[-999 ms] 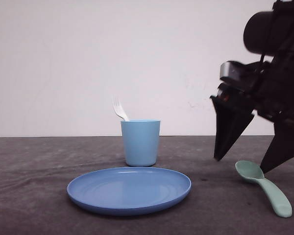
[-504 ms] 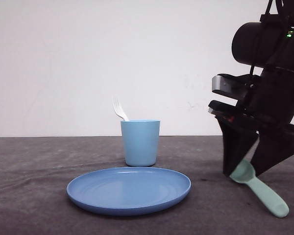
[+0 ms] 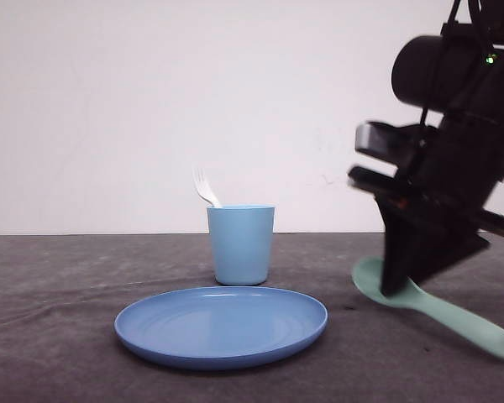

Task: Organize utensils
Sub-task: 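Lift the green spoon with the right gripper toward the cup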

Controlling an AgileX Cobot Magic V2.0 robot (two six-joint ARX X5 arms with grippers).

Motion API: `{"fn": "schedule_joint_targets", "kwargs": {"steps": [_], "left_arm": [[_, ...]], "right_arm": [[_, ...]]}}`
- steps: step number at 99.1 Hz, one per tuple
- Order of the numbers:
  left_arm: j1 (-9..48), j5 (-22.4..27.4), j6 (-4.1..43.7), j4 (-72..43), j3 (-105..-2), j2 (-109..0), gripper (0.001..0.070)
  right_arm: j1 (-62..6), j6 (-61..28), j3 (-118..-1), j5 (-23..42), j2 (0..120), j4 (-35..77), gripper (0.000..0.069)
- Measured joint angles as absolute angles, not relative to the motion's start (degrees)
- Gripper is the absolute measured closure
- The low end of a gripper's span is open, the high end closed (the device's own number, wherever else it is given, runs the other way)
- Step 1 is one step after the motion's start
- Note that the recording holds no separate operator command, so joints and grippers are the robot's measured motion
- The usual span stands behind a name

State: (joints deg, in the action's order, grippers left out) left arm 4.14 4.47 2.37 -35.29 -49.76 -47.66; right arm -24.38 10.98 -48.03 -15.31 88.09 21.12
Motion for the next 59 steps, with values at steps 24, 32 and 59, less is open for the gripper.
{"fn": "schedule_joint_targets", "kwargs": {"steps": [24, 32, 59], "left_arm": [[4.1, 4.5, 2.4, -35.2, -49.8, -47.7, 0.047], [4.1, 4.5, 2.4, -35.2, -49.8, -47.7, 0.047], [4.1, 4.5, 2.4, -35.1, -49.8, -47.7, 0.047]], "right_arm": [[-25.1, 11.0, -55.2, -18.9, 83.5, 17.2, 0.066], [-25.5, 11.0, -56.8, -21.0, 83.2, 12.9, 0.066], [-27.0, 10.9, -57.0, -22.9, 83.2, -7.8, 0.066]]}}
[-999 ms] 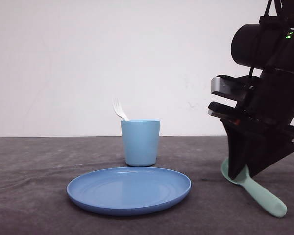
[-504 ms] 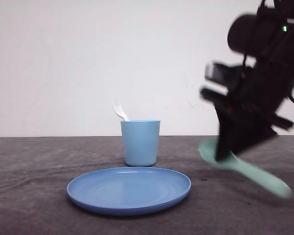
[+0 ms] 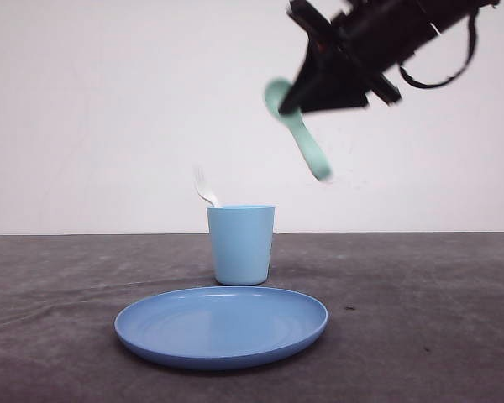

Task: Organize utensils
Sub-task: 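Lift the green spoon with the right gripper toward the cup, then lower the spoon into the cup beside the fork and release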

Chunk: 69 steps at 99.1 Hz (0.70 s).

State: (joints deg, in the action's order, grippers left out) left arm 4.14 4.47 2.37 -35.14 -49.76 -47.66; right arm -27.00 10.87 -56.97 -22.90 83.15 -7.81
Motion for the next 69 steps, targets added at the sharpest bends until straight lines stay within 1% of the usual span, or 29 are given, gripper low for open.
{"fn": "schedule_joint_targets", "kwargs": {"steps": [27, 53, 69], "left_arm": [[4.1, 4.5, 2.4, -35.2, -49.8, -47.7, 0.047], [4.1, 4.5, 2.4, -35.1, -49.8, -47.7, 0.047], [4.1, 4.5, 2.4, -35.1, -49.8, -47.7, 0.047]], "right_arm": [[-29.7, 7.5, -57.0, -17.8, 84.5, -23.0, 0.066], [-31.0, 2.7, -57.0, -17.7, 92.3, -33.7, 0.066], [-31.1, 1.4, -57.0, -17.7, 98.2, -40.2, 0.066]]}}
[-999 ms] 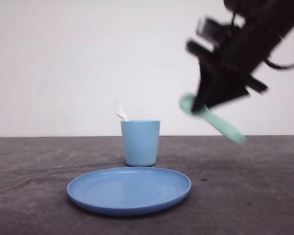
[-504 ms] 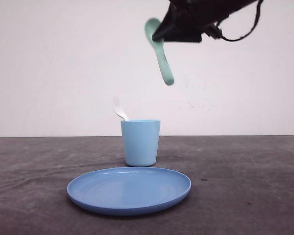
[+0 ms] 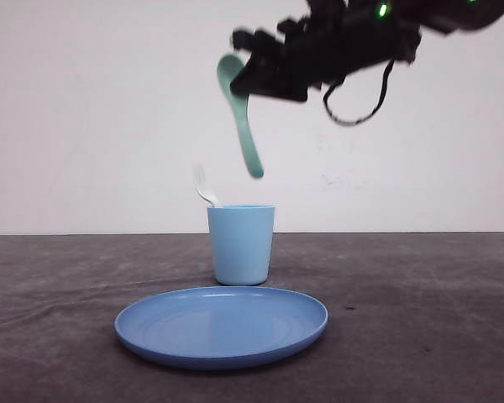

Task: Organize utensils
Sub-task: 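Lower the spoon into the cup beside the fork and release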

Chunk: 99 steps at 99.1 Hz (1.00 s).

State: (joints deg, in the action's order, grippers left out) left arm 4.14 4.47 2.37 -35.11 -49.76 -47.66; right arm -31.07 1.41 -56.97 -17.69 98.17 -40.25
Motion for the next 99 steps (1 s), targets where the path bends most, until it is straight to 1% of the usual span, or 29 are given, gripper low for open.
{"fn": "schedule_joint_targets", "kwargs": {"steps": [34, 69, 73, 77, 86, 91, 95, 99], "left_arm": [[4.1, 4.5, 2.4, -35.1, -49.8, -47.7, 0.047], [4.1, 4.5, 2.4, -35.1, -49.8, -47.7, 0.047], [4.1, 4.5, 2.4, -35.1, -49.8, -47.7, 0.047], [4.1, 4.5, 2.4, -35.1, -49.8, -47.7, 0.047], [4.1, 4.5, 2.4, -35.1, -49.8, -47.7, 0.047], [4.1, 4.5, 2.4, -35.1, -49.8, -47.7, 0.047], [4.1, 4.5, 2.4, -35.1, -49.8, -47.7, 0.047], [4.1, 4.5, 2.4, -35.1, -49.8, -47.7, 0.047]], "right_arm": [[-31.1, 1.3, -57.0, -17.6, 107.7, -40.9, 0.066], [-31.1, 1.3, -57.0, -17.6, 108.4, -40.8, 0.0654], [-31.1, 1.3, -57.0, -17.6, 108.4, -40.7, 0.0629], [-31.1, 1.3, -57.0, -17.6, 108.4, -40.4, 0.0582], [-31.1, 1.3, -57.0, -18.0, 108.4, -39.0, 0.0419], [-31.1, 1.3, -57.0, -18.3, 108.4, -38.5, 0.0345], [-31.1, 1.5, -57.0, -18.4, 108.4, -38.1, 0.0309], [-31.0, 1.9, -57.0, -18.5, 108.3, -37.6, 0.029]]}}
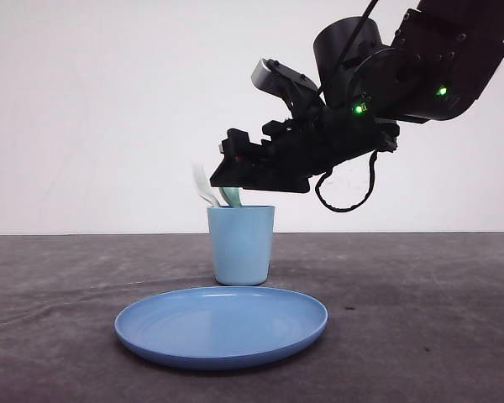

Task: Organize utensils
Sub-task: 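Lower the spoon into the cup beside the fork and release, then raise the open right gripper above the cup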

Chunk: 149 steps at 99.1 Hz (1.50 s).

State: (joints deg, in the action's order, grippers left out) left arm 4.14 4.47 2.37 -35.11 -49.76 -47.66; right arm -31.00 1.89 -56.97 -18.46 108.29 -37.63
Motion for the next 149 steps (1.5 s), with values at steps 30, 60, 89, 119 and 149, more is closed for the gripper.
{"fn": "schedule_joint_targets", "kwargs": {"steps": [30, 60, 89, 119, 149], "left_arm": [[4.1, 4.5, 2.4, -35.1, -49.8, -47.7, 0.047], [4.1, 4.5, 2.4, -35.1, -49.8, -47.7, 0.047], [4.1, 4.5, 2.4, -35.1, -49.8, -47.7, 0.047], [4.1, 4.5, 2.4, -35.1, -49.8, -47.7, 0.047], [4.1, 4.5, 2.4, -35.1, -49.8, -47.7, 0.047]], "right_arm": [[-29.0, 3.4, -57.0, -21.0, 98.0, -24.8, 0.0269], [-25.4, 3.4, -57.0, -20.9, 83.4, -1.3, 0.0269], [-23.2, 3.4, -57.0, -13.3, 68.3, 16.9, 0.0269], [-27.4, 4.4, -52.8, -10.3, 66.4, 19.0, 0.0268], [-30.4, 6.4, -45.1, -10.2, 66.5, 13.2, 0.001]]}}
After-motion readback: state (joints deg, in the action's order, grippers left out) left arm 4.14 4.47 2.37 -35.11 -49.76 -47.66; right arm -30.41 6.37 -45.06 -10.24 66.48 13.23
